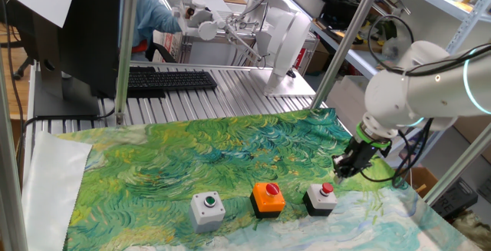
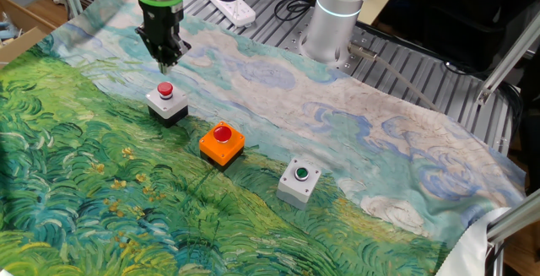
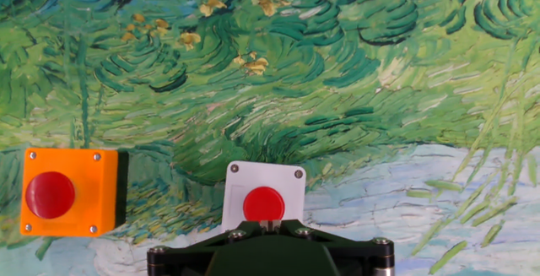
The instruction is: Press three buttons from left to right in sequence
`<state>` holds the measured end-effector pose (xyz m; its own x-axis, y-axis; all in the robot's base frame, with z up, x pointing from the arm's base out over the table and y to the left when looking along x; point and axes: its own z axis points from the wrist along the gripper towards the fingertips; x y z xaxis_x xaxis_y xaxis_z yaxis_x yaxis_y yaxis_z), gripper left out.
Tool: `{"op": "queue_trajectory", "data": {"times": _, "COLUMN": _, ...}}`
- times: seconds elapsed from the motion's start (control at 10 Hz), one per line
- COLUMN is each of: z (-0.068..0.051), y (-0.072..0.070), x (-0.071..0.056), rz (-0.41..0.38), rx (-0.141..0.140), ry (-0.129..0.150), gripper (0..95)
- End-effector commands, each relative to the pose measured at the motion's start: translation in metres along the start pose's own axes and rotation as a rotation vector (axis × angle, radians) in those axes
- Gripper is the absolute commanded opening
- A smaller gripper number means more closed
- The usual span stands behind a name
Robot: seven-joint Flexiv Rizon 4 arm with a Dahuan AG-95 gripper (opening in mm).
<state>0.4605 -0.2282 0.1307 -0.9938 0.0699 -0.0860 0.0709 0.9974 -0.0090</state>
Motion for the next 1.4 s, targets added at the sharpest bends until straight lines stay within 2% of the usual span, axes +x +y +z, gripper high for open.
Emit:
{"op": "queue_trajectory", "data": {"times": 0.1, "z": 0.002, "y": 0.0, "x": -0.002, "rz": 0.001, "rx": -0.003, "ry": 0.001, "gripper": 0.0}}
{"op": "queue_trajectory", "data": {"times": 0.3, "z": 0.003, "y": -0.001, "x": -0.001, "rz": 0.004, "rx": -0.002, "ry": 0.001, "gripper": 0.0}}
{"op": "queue_trajectory", "data": {"times": 0.7, "z": 0.014, "y": -0.001, "x": 0.0, "rz": 0.013, "rx": -0.002, "ry": -0.001, "gripper": 0.0}}
{"op": "queue_trajectory", "data": {"times": 1.1, "z": 0.036, "y": 0.001, "x": -0.002, "rz": 0.021, "rx": -0.002, "ry": -0.005, "gripper": 0.0}}
{"op": "queue_trajectory", "data": {"times": 1.4, "z": 0.056, "y": 0.001, "x": -0.004, "rz": 0.033, "rx": -0.004, "ry": -0.013, "gripper": 0.0}}
